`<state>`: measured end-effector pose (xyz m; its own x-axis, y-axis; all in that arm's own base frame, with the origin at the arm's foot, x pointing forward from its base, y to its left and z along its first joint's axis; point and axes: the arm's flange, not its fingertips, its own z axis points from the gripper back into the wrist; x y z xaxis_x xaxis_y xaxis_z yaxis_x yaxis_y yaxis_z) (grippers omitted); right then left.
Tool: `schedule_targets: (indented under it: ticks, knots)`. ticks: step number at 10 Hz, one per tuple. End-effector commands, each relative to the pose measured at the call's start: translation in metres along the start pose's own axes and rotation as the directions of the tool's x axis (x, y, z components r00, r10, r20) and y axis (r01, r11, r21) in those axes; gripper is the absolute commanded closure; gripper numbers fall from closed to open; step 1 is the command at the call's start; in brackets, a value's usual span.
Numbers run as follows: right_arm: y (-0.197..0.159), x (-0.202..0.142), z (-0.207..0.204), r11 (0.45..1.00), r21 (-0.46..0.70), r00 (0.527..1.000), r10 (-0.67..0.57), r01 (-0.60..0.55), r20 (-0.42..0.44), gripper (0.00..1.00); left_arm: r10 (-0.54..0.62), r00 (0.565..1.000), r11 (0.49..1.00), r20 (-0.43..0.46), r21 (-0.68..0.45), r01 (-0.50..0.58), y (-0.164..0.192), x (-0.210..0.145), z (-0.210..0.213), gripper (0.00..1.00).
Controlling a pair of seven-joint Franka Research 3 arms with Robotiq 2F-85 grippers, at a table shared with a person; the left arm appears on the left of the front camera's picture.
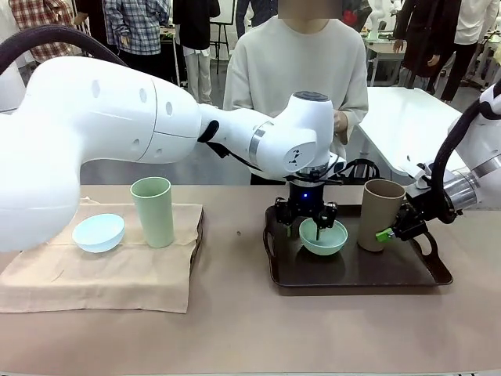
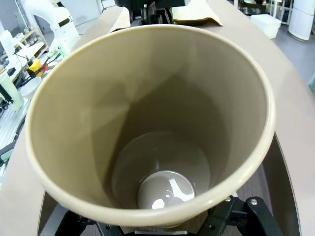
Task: Set up a tray with a mat and arrange the tableware.
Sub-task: Pick up the Picnic Bowl and Reusable plastic cup from the Handle tray in front of the human's position and hold them in the air.
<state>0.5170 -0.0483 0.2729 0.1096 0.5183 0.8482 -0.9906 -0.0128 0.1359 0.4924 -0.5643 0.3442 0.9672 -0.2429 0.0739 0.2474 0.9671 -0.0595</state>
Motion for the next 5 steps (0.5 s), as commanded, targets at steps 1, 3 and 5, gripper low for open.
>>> schedule_targets:
  ticks: [1, 3, 5]
  knots:
    - [-0.0058, -0.001, -0.0008, 1.0, -0.005, 1.0, -0.025, 0.025, 0.002, 1.0, 0.007, 1.0, 1.0, 0.008, -0.005, -0.007, -0.0046, 0.0044, 0.0035, 1.0]
    - [-0.0064, -0.0022, 0.0005, 1.0, -0.001, 1.0, -0.024, 0.024, 0.007, 1.0, 0.01, 1.0, 1.0, 0.0, 0.001, -0.01, -0.0045, 0.0049, 0.0035, 1.0]
    - [-0.0077, -0.0047, 0.0024, 1.0, 0.007, 1.0, -0.026, 0.026, 0.011, 0.78, 0.014, 1.0, 1.0, -0.009, 0.0, -0.014, -0.0057, 0.0056, 0.0023, 1.0]
